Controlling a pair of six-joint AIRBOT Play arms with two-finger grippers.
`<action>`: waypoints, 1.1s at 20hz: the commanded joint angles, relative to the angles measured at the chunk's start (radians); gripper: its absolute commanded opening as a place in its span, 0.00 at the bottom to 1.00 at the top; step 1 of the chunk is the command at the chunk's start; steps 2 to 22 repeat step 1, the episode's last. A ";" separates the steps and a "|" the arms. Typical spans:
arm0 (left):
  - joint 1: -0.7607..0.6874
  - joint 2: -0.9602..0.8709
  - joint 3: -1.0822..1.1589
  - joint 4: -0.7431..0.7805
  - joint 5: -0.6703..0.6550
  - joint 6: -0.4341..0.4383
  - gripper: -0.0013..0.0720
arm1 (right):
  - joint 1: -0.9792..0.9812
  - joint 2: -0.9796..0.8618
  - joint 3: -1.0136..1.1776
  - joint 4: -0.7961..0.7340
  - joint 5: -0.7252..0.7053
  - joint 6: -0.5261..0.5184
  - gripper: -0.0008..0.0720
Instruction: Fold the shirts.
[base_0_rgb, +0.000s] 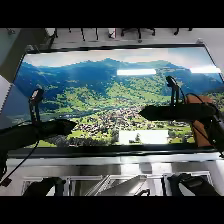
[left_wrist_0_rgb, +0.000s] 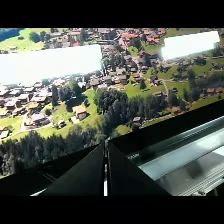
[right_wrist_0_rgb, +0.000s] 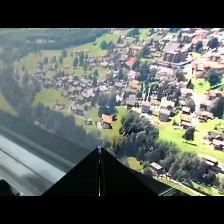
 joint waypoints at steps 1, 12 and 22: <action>-0.007 0.053 -0.047 0.005 -0.017 -0.003 0.04 | 0.025 -0.014 -0.007 0.006 0.002 0.016 0.05; -0.007 0.053 -0.047 0.005 -0.017 -0.003 0.04 | 0.025 -0.014 -0.007 0.006 0.002 0.016 0.05; -0.007 0.053 -0.047 0.005 -0.017 -0.003 0.04 | 0.025 -0.014 -0.007 0.006 0.002 0.016 0.05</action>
